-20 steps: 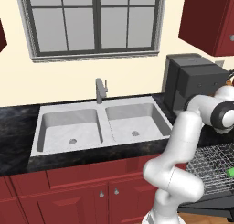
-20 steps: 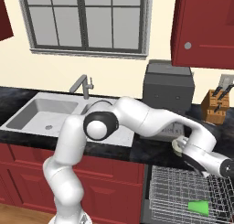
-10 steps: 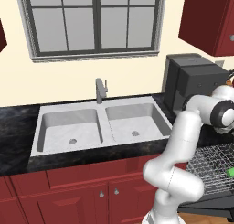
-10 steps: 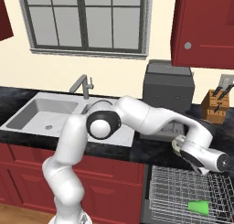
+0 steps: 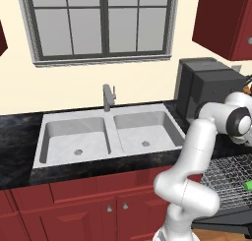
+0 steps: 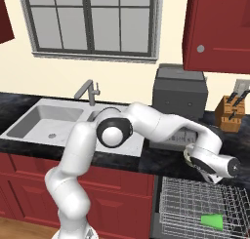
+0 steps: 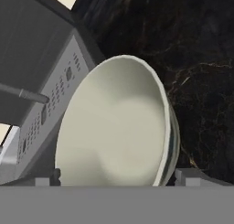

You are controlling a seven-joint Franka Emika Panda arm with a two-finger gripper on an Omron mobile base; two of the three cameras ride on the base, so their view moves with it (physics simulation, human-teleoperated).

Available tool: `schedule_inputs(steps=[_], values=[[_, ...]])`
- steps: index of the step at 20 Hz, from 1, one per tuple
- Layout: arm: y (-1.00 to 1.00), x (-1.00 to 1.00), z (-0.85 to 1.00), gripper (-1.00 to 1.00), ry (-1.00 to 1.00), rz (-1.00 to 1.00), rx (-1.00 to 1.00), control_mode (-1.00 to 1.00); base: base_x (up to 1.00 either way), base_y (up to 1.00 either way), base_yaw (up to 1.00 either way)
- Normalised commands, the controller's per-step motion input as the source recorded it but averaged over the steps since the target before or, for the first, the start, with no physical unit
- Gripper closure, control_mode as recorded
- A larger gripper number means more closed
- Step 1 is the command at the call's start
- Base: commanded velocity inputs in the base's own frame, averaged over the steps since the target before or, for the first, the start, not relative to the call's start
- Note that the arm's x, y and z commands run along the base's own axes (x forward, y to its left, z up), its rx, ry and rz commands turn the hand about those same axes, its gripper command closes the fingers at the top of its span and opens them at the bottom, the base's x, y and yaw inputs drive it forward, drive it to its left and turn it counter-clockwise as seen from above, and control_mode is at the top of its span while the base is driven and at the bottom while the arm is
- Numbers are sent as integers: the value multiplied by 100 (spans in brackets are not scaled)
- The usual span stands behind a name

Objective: Pick up the cup and bowl from the counter, place them in the dishwasher, and close the dishwasher door.

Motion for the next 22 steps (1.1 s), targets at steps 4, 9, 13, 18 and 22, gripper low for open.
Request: schedule_inputs(steps=[4, 9, 13, 18, 22], values=[[-3, 11, -20, -100, 3, 0, 0, -100, 0, 0, 0], [-4, 8, -8, 100, 1, 0, 0, -100, 0, 0, 0], [-7, 0, 0, 100, 0, 0, 0, -100, 0, 0, 0], [-1, -32, 24, 100, -1, 0, 0, -100, 0, 0, 0], [0, -73, 57, 100, -6, 0, 0, -100, 0, 0, 0]])
